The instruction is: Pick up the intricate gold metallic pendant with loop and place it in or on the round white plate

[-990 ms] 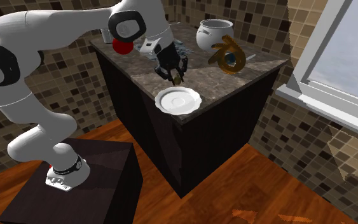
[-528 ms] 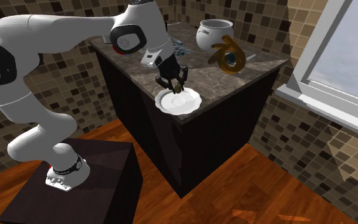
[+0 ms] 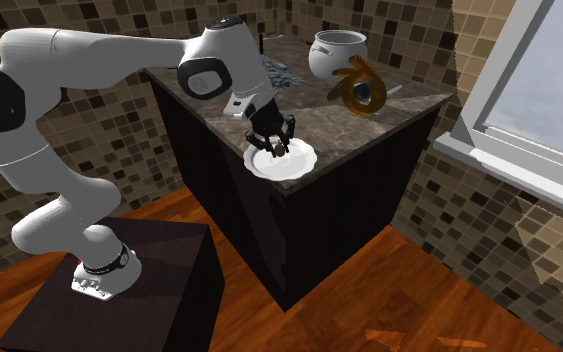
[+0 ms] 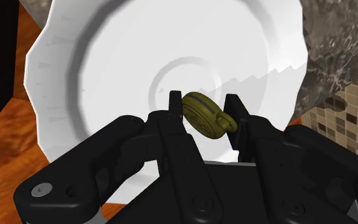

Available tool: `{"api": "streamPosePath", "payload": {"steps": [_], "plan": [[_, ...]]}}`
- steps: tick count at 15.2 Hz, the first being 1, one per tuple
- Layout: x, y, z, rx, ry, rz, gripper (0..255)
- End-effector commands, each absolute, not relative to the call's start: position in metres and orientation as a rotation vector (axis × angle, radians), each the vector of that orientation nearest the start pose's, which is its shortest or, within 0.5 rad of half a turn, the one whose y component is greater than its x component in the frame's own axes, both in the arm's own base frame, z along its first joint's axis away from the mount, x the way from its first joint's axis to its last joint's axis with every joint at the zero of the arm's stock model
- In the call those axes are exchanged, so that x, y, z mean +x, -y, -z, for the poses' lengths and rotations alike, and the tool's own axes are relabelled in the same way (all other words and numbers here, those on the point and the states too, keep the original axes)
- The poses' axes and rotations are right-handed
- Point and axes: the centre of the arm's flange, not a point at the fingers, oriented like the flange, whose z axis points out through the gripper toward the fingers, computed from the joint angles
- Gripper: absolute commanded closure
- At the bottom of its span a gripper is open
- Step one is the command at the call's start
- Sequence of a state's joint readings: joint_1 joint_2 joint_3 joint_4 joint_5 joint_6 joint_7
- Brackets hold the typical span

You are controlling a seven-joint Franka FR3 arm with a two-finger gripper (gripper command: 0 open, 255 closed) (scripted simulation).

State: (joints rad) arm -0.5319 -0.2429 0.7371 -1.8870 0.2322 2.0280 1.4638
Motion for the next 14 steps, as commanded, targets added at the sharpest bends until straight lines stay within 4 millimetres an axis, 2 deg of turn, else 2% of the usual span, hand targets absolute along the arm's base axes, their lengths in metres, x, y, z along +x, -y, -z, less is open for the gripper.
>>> {"api": "streamPosePath", "payload": {"steps": [1,6,7,12,14], "plan": [[0.513,-0.159,-0.610,-2.255,-1.742,0.251,255],[0.513,-0.159,-0.610,-2.255,-1.742,0.251,255],[0.513,-0.159,-0.610,-2.255,-1.742,0.251,0],[0.513,-0.159,-0.610,-2.255,-1.742,0.251,0],[0.505,-0.156,-0.635,-2.255,-1.742,0.251,0]]}}
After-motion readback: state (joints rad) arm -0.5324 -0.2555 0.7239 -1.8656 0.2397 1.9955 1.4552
